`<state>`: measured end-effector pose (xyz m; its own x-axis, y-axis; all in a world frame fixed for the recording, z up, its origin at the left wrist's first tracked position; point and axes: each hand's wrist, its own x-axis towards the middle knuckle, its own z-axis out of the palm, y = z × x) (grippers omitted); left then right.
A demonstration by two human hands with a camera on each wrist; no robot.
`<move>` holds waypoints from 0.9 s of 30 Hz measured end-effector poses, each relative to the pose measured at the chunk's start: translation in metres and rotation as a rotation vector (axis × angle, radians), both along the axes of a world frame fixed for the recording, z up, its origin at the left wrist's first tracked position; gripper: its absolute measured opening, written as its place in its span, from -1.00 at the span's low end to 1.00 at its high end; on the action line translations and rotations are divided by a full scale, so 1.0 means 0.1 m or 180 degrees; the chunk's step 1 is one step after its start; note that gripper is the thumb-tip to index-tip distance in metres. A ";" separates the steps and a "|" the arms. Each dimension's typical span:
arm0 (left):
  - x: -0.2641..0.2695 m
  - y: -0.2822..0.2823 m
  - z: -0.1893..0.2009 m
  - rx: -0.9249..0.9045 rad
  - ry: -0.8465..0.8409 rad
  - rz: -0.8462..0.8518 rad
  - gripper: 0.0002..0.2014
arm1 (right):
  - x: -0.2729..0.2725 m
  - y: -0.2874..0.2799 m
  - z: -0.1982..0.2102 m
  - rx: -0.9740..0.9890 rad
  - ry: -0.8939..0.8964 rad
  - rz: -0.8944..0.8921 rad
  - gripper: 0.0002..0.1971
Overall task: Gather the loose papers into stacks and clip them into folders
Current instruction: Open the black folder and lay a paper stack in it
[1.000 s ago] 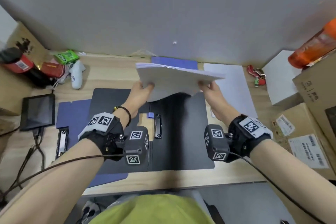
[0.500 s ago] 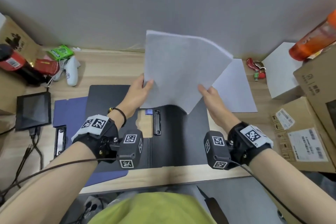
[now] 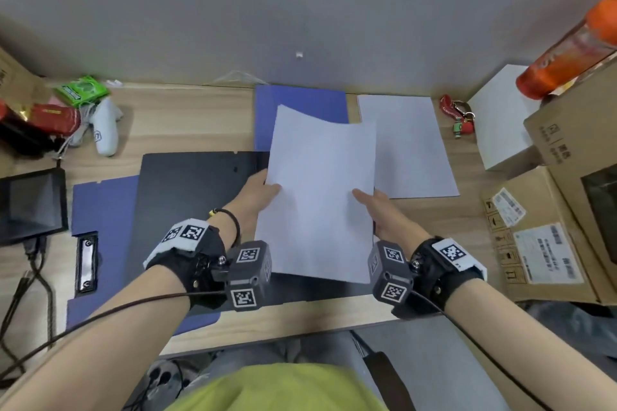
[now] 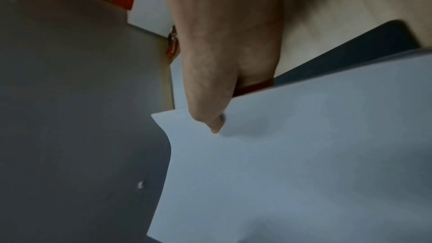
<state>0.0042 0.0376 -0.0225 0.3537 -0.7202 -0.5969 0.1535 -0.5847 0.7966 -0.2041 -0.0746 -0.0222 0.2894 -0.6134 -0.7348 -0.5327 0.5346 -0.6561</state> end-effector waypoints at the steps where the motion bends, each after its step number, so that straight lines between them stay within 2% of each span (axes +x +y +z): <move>1: -0.02 0.02 -0.07 0.0072 -0.0034 -0.0126 -0.66 | -0.07 0.01 -0.05 0.0096 0.0014 -0.0007 -0.36; 3: -0.07 0.05 -0.20 0.0233 -0.0202 -0.0308 -0.72 | -0.16 0.09 0.00 0.0150 0.0141 0.0019 -0.58; 5: -0.10 0.08 -0.31 0.0398 -0.0525 -0.0143 -0.81 | -0.29 0.12 -0.06 0.0142 0.0284 0.0059 -0.65; 7: -0.10 0.13 -0.43 0.0642 -0.0893 0.0139 -0.87 | -0.41 0.13 -0.13 0.0085 0.0435 0.0071 -0.53; 9: -0.12 0.15 -0.51 0.0818 -0.0997 0.0225 -0.86 | -0.55 0.11 -0.26 0.0073 0.0480 0.0072 -0.41; 11: -0.16 0.15 -0.57 0.0898 -0.1108 0.0105 -0.77 | -0.64 0.11 -0.31 0.0079 0.0521 0.0067 -0.35; 14: -0.20 0.11 -0.58 0.1041 -0.1603 -0.0223 -0.60 | -0.72 0.15 -0.29 0.0132 0.0557 0.0035 -0.32; 17: -0.23 0.11 -0.61 0.1112 -0.2027 -0.0408 -0.59 | -0.78 0.16 -0.29 0.0160 0.0482 0.0008 -0.31; 22: -0.29 0.13 -0.59 0.1059 -0.2214 -0.0505 -0.65 | -0.73 0.16 -0.20 0.0202 0.0275 0.0193 -0.41; 27: -0.22 0.14 -0.57 0.1034 -0.2055 -0.0694 -0.54 | -0.66 0.20 -0.15 0.0059 0.0152 0.0439 -0.46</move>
